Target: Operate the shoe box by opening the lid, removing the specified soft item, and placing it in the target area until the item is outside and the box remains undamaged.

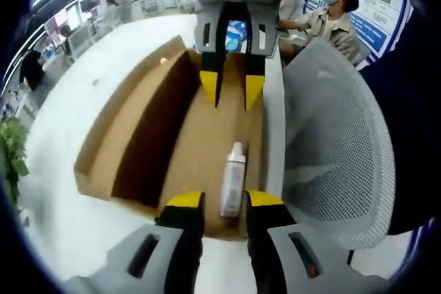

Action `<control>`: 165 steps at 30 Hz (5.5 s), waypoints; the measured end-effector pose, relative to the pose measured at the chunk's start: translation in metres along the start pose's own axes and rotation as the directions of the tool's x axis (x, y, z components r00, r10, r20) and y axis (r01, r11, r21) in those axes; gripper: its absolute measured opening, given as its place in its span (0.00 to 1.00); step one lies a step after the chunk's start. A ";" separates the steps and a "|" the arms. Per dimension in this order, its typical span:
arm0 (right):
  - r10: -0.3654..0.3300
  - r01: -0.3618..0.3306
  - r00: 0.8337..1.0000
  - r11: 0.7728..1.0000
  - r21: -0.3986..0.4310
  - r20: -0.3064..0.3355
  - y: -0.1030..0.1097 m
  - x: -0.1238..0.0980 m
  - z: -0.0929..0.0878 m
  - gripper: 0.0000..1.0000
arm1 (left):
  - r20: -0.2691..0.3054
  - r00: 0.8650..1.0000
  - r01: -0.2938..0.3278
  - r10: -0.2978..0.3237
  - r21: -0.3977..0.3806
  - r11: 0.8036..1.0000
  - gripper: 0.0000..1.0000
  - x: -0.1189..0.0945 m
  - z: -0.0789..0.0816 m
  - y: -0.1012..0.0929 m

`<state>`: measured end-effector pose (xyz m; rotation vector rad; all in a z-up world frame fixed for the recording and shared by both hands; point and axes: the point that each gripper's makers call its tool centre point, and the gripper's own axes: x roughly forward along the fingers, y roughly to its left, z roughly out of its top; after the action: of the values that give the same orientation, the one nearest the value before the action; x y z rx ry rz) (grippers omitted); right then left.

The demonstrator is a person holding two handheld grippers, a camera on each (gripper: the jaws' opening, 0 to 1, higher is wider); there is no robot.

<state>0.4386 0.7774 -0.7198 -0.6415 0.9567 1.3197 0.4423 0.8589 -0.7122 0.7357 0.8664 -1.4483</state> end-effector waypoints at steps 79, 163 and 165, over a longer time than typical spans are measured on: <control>0.075 -0.071 0.996 0.993 0.089 -0.043 -0.007 0.073 -0.026 0.18 | -0.143 0.990 0.029 -0.009 0.137 0.990 0.19 0.075 -0.018 0.011; 0.008 -0.068 0.911 0.989 0.131 0.412 0.036 -0.119 0.067 0.20 | 0.457 0.861 0.223 -0.222 0.052 0.973 0.18 -0.049 0.117 -0.033; 0.014 -0.071 0.915 0.990 0.125 0.404 0.038 -0.117 0.067 0.20 | 0.451 0.865 0.217 -0.218 0.056 0.975 0.18 -0.048 0.116 -0.034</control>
<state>0.4185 0.7812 -0.5818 -0.2265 0.7165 1.3442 0.4181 0.7841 -0.6083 0.2770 0.5905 -1.7330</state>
